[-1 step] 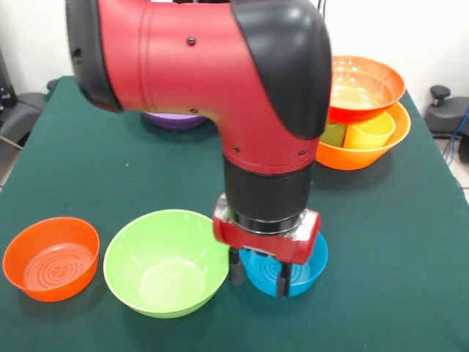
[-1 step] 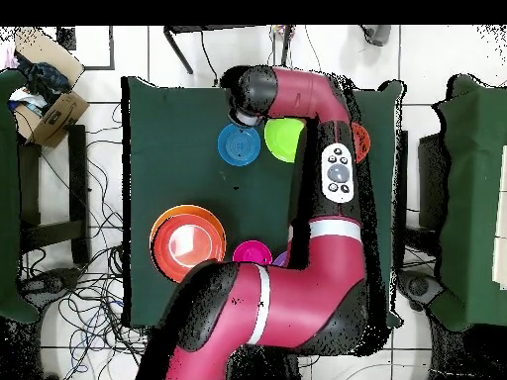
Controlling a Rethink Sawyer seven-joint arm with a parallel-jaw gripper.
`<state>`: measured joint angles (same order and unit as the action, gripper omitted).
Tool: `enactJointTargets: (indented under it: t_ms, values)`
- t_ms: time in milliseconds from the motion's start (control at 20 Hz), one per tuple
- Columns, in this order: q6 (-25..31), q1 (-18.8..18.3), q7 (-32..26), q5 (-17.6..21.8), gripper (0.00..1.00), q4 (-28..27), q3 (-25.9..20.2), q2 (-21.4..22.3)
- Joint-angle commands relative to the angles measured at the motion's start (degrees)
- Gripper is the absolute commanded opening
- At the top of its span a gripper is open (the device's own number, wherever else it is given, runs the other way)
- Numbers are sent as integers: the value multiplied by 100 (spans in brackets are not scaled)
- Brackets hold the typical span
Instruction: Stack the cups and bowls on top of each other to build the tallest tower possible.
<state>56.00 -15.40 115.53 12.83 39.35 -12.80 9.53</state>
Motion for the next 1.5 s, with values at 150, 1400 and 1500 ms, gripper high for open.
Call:
enactJointTargets:
  t_ms: [150,1400,1500]
  values:
    - [1197,-89,-2079,502,100,-1242,-469,-515]
    - [2034,-75,-2514,503,100,-942,199,-435]
    - [1772,-66,-2432,471,100,-780,214,-432]
